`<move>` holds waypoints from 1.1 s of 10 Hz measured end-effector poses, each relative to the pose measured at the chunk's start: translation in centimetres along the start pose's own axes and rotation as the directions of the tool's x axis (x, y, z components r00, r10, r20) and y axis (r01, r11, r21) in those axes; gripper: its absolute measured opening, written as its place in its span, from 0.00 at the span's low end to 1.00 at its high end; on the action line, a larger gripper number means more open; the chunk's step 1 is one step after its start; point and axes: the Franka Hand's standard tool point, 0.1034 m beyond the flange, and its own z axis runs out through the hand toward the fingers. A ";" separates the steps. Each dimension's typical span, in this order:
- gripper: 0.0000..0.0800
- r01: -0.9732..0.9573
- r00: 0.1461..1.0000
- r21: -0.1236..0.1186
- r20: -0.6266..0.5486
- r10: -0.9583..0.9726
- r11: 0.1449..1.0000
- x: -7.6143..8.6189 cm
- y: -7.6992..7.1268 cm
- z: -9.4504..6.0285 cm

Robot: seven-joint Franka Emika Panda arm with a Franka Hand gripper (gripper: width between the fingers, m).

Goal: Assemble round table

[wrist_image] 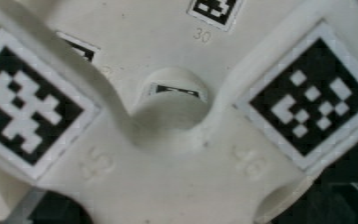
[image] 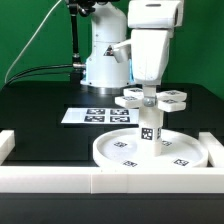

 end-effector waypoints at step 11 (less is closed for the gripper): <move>0.55 -0.754 0.657 0.009 0.001 0.754 0.657 -0.1 -0.1 0.0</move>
Offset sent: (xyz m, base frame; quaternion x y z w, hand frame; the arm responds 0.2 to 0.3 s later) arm 0.0000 0.0000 0.0000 0.0000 0.0000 0.0650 0.9979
